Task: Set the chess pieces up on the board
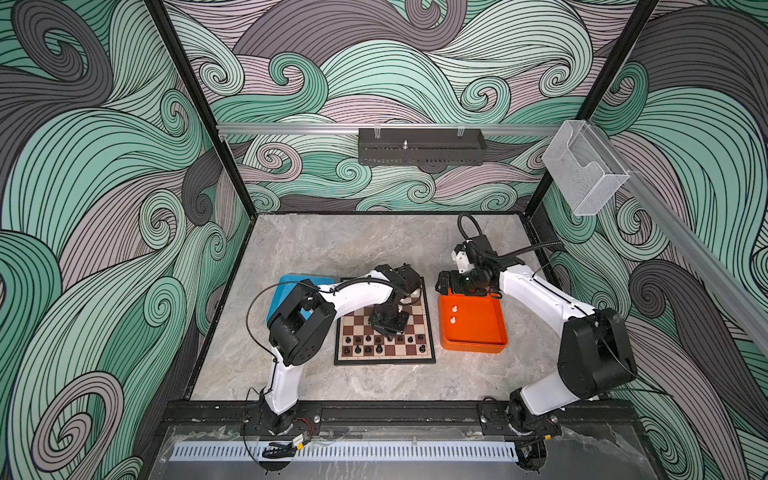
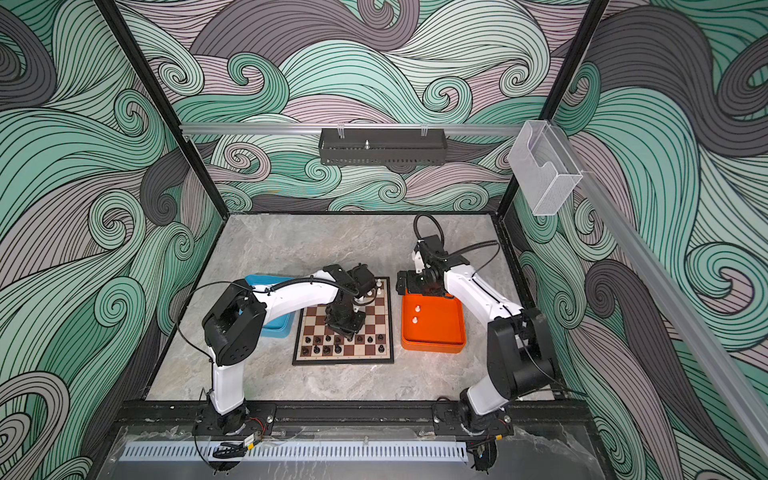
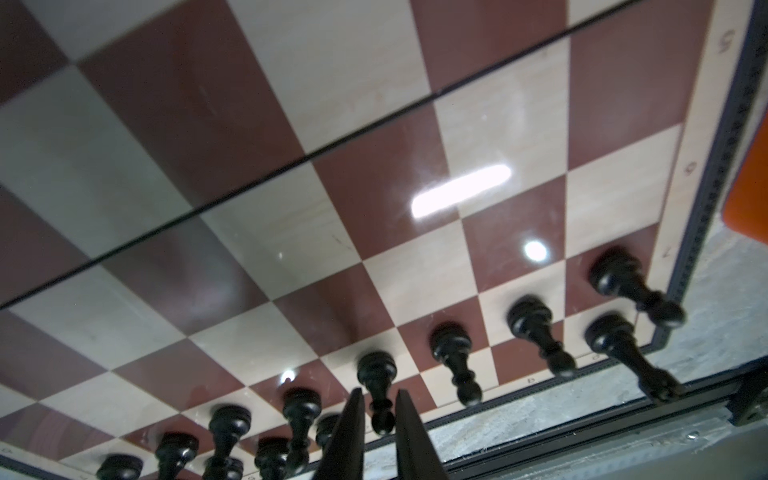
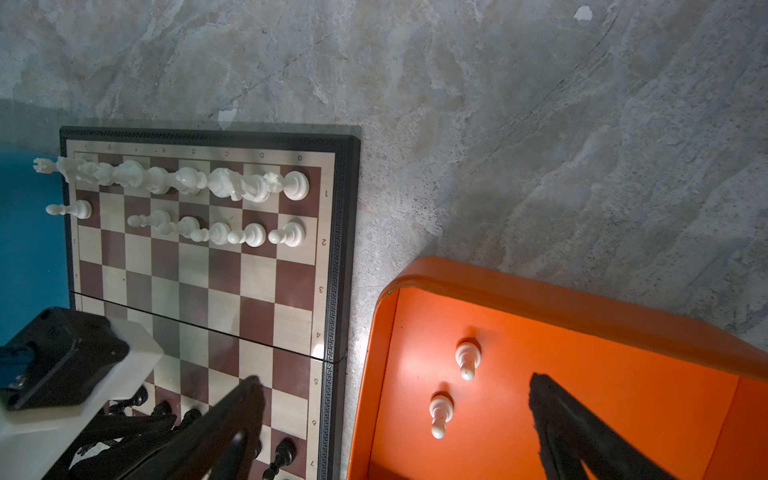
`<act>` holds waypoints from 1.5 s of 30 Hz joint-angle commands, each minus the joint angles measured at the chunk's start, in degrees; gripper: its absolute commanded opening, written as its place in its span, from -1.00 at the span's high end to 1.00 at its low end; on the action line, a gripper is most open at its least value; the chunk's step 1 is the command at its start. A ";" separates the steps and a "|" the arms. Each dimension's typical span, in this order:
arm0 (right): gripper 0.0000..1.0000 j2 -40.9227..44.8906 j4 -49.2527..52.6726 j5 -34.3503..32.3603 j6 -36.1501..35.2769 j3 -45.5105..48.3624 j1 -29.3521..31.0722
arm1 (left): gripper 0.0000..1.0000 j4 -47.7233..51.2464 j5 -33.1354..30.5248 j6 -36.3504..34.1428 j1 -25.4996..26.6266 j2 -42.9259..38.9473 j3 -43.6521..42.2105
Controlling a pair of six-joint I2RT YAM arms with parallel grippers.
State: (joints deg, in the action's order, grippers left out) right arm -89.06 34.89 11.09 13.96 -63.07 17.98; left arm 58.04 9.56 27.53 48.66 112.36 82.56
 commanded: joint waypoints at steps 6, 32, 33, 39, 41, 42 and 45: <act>-0.98 0.10 -0.16 0.55 -0.07 0.40 -0.49 | 0.42 1.79 -1.80 -0.25 0.34 -0.18 0.92; -0.98 1.34 7.31 1.63 4.02 -2.23 -2.47 | -0.51 7.97 -12.37 -2.39 -15.20 -14.87 8.68; -0.98 1.31 7.97 0.81 4.06 -2.15 -2.46 | -0.58 8.05 -13.34 -2.88 -17.22 -15.52 8.37; -0.98 -0.64 12.71 -1.32 1.78 -1.76 -2.57 | -0.91 6.56 -15.82 -4.80 -28.86 -19.44 5.18; -0.90 0.33 11.64 -1.63 2.11 0.03 -2.52 | -0.97 5.90 -17.58 -5.56 -32.46 -20.43 4.15; -0.86 0.63 11.10 -2.11 2.21 0.71 -2.56 | -0.97 5.34 -17.73 -5.96 -34.49 -20.86 3.57; -0.76 0.26 10.68 -3.20 2.30 1.40 -2.75 | -0.97 3.46 -16.93 -6.66 -40.17 -21.71 1.83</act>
State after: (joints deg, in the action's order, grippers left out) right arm -88.88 44.58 10.02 16.58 -62.61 15.73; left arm 62.50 -6.00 22.46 11.94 92.16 85.60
